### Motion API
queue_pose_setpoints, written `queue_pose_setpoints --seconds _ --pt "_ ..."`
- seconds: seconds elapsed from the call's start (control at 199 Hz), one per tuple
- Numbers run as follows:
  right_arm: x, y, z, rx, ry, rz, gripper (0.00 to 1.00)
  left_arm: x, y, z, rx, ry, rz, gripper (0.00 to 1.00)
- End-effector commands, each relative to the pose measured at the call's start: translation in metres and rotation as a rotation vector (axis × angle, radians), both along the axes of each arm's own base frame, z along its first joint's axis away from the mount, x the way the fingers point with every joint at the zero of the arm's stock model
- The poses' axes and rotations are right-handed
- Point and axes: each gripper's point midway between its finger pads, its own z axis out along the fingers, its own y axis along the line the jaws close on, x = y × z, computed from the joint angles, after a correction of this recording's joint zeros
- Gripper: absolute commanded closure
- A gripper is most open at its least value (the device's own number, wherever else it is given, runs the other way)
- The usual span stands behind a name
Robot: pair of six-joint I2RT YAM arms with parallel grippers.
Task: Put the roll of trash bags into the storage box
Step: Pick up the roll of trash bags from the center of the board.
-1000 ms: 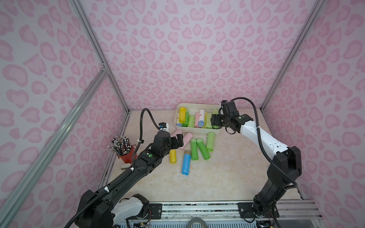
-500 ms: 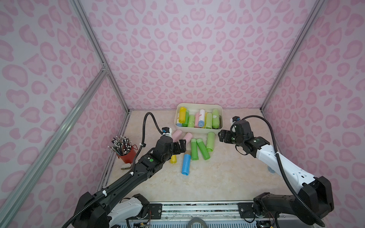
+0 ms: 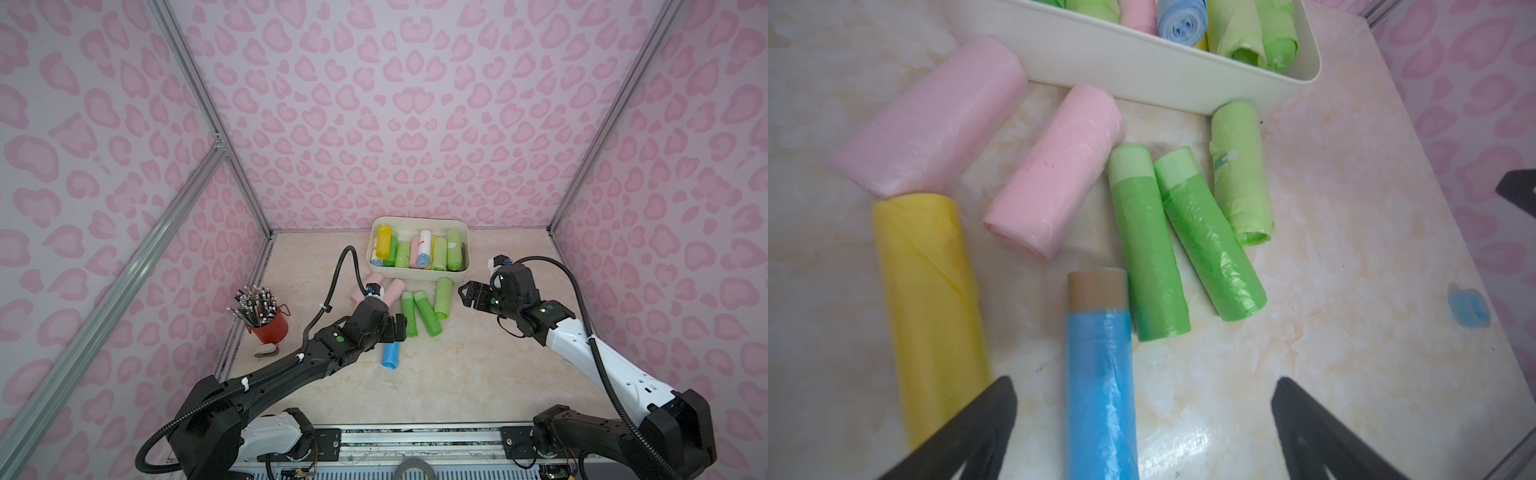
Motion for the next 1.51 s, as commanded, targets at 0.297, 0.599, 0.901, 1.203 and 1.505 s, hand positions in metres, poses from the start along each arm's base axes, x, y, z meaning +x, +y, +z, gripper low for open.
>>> queue_pose_setpoints --seconds 0.297,0.599,0.901,1.203,1.505 --pt "0.001 0.007 0.019 0.036 -0.008 0.035 0.11 -0.019 -0.012 -0.036 0.092 0.104 -0.043 0.05" --pt "-0.003 0.006 0.024 0.054 -0.017 0.037 0.11 -0.020 -0.016 -0.059 0.155 0.150 -0.037 0.07" --pt "-0.010 0.000 0.021 0.045 -0.018 0.029 0.11 -0.025 -0.013 -0.085 0.191 0.203 -0.035 0.10" --pt "-0.010 0.000 0.012 0.042 0.009 0.021 0.10 -0.028 -0.008 -0.101 0.232 0.216 -0.029 0.19" --pt "-0.007 0.004 0.013 0.061 0.014 0.025 0.10 -0.026 -0.005 -0.118 0.255 0.214 -0.017 0.33"
